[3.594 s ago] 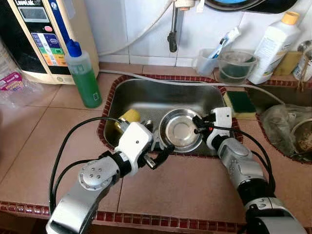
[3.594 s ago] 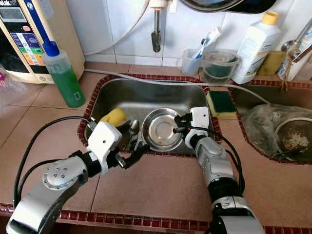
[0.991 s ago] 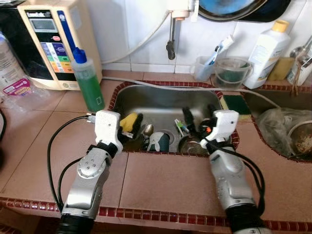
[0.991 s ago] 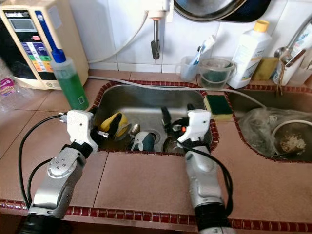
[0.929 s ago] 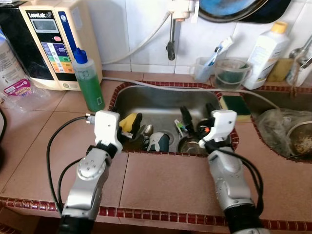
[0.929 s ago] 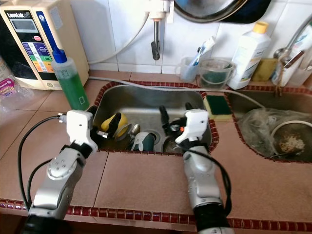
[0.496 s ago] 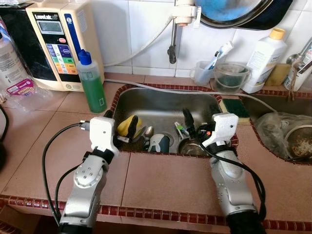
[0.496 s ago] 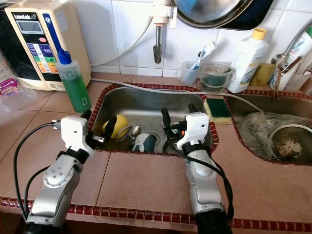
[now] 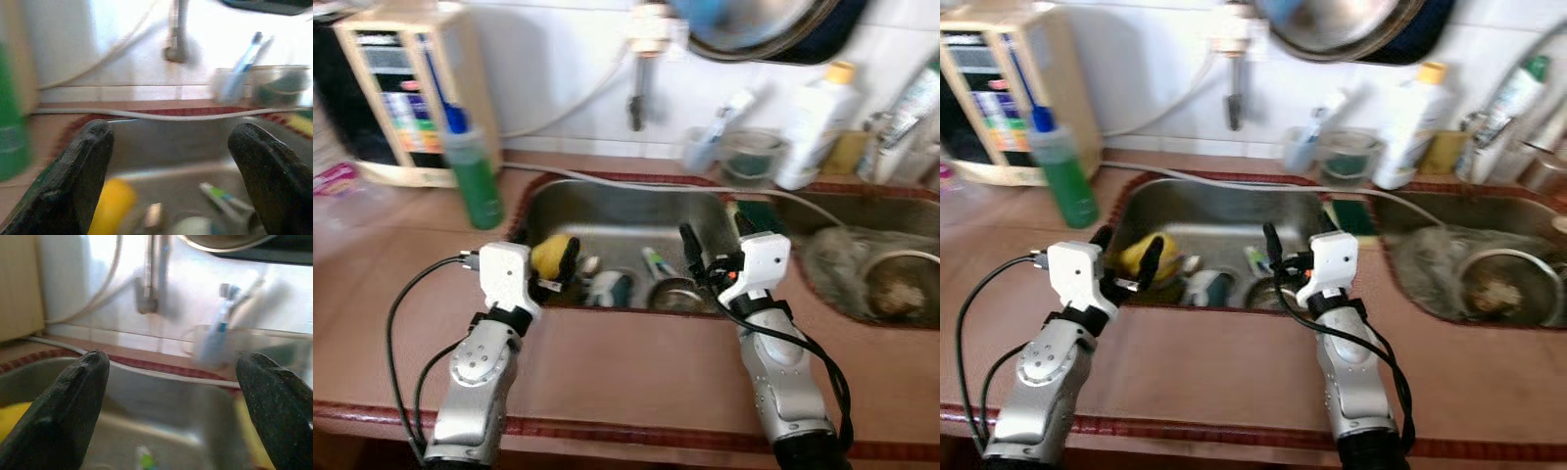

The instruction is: Kitchen organization

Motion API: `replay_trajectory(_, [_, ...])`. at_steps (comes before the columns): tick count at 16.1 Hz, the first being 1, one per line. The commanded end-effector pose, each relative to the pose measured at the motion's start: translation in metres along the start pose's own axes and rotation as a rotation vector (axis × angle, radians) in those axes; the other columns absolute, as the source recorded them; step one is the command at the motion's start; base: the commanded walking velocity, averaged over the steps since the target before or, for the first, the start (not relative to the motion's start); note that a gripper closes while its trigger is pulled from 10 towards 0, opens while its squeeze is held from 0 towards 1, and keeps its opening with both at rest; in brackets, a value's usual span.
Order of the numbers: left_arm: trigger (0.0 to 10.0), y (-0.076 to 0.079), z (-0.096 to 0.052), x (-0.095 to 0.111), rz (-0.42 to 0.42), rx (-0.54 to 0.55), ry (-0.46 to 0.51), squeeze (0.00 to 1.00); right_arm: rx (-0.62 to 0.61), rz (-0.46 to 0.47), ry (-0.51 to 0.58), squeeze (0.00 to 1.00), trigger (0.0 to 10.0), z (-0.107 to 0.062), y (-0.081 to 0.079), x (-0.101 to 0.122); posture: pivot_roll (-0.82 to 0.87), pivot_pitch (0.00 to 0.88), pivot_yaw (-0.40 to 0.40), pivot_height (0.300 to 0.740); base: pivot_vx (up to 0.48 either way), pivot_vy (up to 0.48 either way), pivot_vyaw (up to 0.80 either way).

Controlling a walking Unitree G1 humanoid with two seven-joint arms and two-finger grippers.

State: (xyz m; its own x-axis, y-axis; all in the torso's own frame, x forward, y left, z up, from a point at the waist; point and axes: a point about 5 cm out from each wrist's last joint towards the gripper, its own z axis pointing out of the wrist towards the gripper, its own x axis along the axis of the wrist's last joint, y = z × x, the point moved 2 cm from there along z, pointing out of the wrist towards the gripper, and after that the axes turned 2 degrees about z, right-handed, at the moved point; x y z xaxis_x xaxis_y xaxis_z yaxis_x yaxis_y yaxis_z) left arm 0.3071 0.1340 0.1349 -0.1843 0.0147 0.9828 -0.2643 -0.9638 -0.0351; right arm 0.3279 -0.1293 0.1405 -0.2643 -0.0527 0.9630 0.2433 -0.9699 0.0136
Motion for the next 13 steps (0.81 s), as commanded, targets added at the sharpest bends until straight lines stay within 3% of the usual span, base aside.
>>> replay_trajectory(1, [10.0, 0.0017, 0.0011, 0.0051, 0.01, -0.017, 0.022, 0.0, 0.0, -0.01, 0.012, 0.0, 10.0, -0.0004, 0.002, 0.0039, -0.1, 0.0, -0.009, 0.74, 0.0, -0.48, 0.0])
replay_trajectory(13, [10.0, 0.0077, 0.002, 0.0041, 0.002, -0.044, 0.022, 0.0, 0.019, -0.011, -0.007, 0.0, 10.0, -0.0044, 0.0001, 0.0012, -0.11, 0.0, -0.013, 0.74, 0.0, -0.48, 0.0])
